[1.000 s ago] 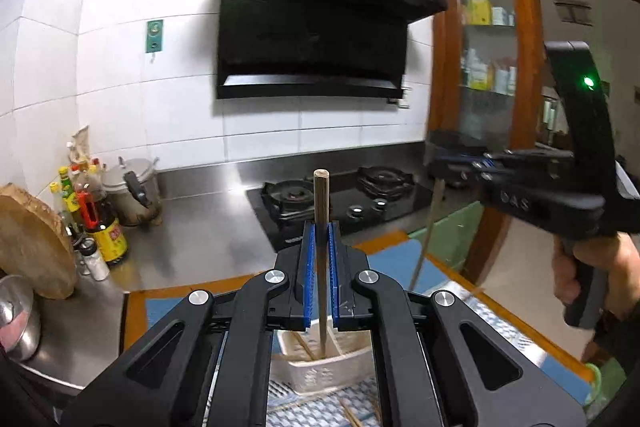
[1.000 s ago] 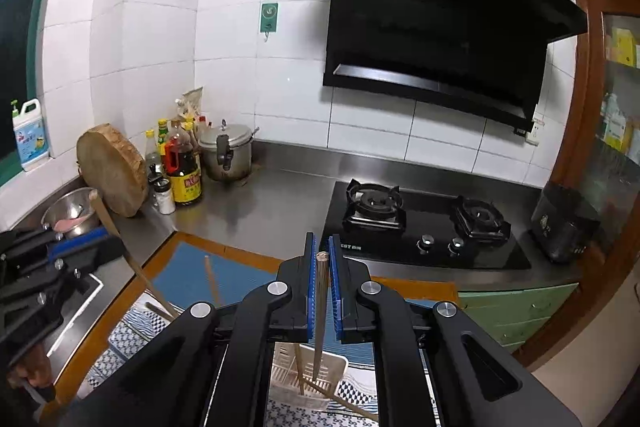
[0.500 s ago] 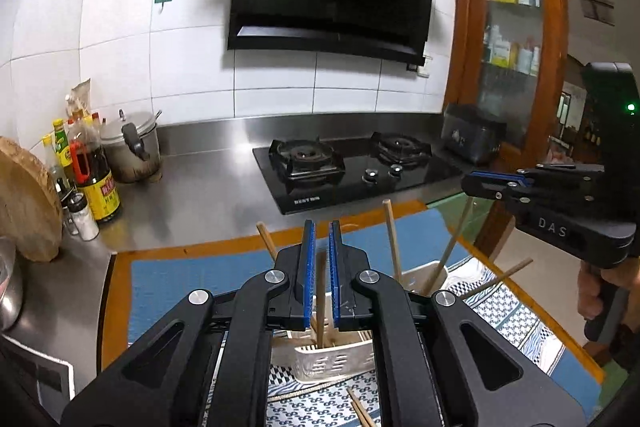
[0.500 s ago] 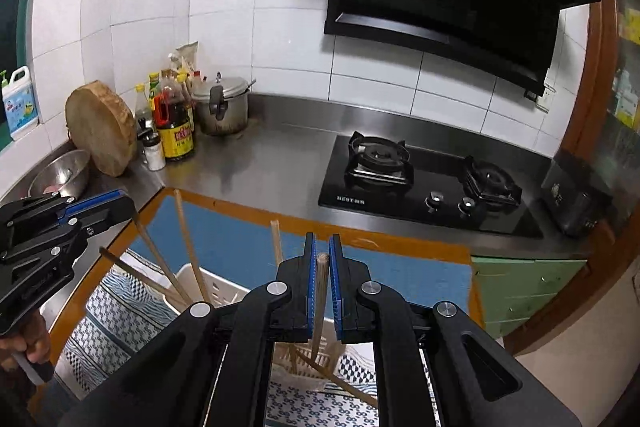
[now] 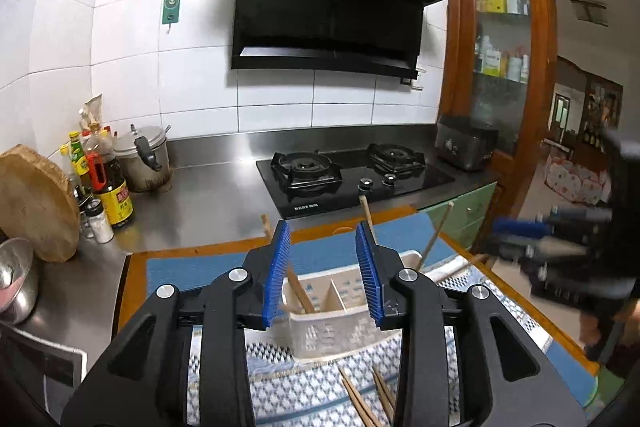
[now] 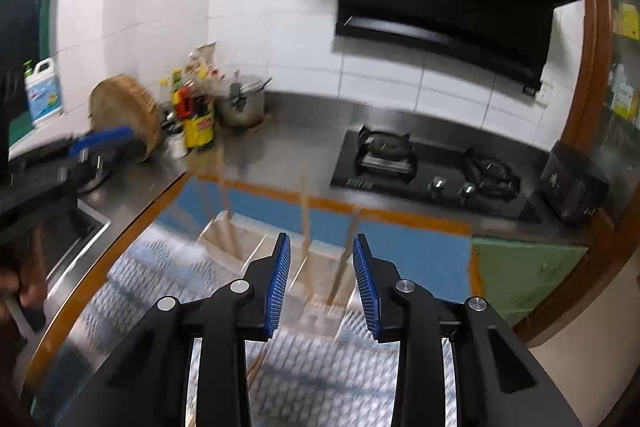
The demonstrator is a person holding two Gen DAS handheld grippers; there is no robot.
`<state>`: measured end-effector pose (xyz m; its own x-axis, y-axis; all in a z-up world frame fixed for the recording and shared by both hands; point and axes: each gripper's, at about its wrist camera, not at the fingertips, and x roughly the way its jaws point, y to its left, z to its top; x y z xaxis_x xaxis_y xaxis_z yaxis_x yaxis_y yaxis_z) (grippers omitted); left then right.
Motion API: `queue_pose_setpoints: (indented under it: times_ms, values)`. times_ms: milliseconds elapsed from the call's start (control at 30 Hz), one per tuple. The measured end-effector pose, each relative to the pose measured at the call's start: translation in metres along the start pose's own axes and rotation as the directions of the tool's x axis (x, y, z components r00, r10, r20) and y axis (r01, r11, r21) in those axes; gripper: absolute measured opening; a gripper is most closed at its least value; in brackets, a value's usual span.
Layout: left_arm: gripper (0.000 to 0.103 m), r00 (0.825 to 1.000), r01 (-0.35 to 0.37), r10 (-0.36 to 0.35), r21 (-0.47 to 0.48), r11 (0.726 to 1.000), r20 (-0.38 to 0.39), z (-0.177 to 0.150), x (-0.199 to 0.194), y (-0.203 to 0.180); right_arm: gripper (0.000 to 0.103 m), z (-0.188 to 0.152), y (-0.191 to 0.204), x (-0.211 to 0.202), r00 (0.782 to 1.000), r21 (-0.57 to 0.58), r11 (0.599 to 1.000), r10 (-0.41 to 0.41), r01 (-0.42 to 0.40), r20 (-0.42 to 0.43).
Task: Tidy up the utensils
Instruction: 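Lower both held chopsticks into the white caddy and open both grippers, then move both open grippers back down to the chopsticks on the cloth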
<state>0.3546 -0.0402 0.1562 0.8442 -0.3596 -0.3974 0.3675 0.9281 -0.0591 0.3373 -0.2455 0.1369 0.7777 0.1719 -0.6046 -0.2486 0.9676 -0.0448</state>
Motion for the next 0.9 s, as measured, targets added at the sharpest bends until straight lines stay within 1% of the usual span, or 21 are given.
queue_pose_setpoints:
  times_ms: [67,133,200,267,300,333,433,467,500,533,567,700,900]
  values:
    - [0.039,1.000,-0.012,0.012,-0.010,1.000,-0.003,-0.016,-0.016,-0.001,0.032,-0.023,0.007,-0.004,0.999,0.004,1.000,0.016,-0.015,-0.033]
    - [0.039,1.000,-0.005,0.005,-0.025,1.000,-0.017,-0.030,-0.027,0.000,0.032,-0.051,0.015,-0.006,0.996,0.019,0.999,0.043,-0.041,-0.073]
    - [0.039,0.999,-0.023,0.021,-0.043,0.999,-0.031,-0.047,-0.037,0.001,0.032,-0.078,0.024,-0.008,0.993,0.030,0.998,0.059,-0.056,-0.106]
    - [0.039,0.999,-0.032,0.029,-0.069,0.997,-0.043,-0.066,-0.049,0.004,0.032,-0.106,0.033,-0.007,0.987,0.046,0.997,0.073,-0.067,-0.145]
    - [0.039,0.998,-0.034,0.030,-0.084,0.996,-0.050,-0.072,-0.052,0.007,0.032,-0.114,0.037,-0.006,0.984,0.055,0.996,0.082,-0.074,-0.158]
    - [0.039,0.998,-0.028,0.022,-0.101,0.994,-0.060,-0.081,-0.056,0.009,0.032,-0.125,0.042,-0.005,0.978,0.065,0.994,0.100,-0.089,-0.181]
    - [0.039,0.996,-0.044,0.034,-0.136,0.990,-0.078,-0.105,-0.068,0.015,0.030,-0.160,0.061,-0.002,0.964,0.077,0.990,0.129,-0.114,-0.233]
    - [0.040,0.996,-0.046,0.035,-0.145,0.988,-0.082,-0.115,-0.073,0.017,0.028,-0.167,0.066,-0.002,0.962,0.076,0.990,0.130,-0.115,-0.240]
    - [0.040,0.996,-0.051,0.038,-0.150,0.987,-0.087,-0.122,-0.076,0.018,0.027,-0.177,0.073,-0.002,0.959,0.079,0.989,0.137,-0.121,-0.249]
    - [0.040,0.995,-0.059,0.046,-0.151,0.987,-0.092,-0.129,-0.079,0.019,0.025,-0.185,0.078,-0.001,0.953,0.088,0.987,0.154,-0.135,-0.260]
    - [0.040,0.994,-0.069,0.054,-0.155,0.986,-0.097,-0.137,-0.082,0.020,0.021,-0.192,0.085,0.000,0.949,0.096,0.985,0.164,-0.143,-0.269]
    - [0.040,0.991,-0.066,0.042,-0.188,0.980,-0.126,-0.164,-0.088,0.024,0.018,-0.216,0.104,0.011,0.933,0.125,0.980,0.189,-0.158,-0.305]
    - [0.040,0.984,-0.076,0.045,-0.177,0.981,-0.172,-0.195,-0.092,0.020,0.015,-0.235,0.108,0.022,0.925,0.181,0.974,0.190,-0.136,-0.328]
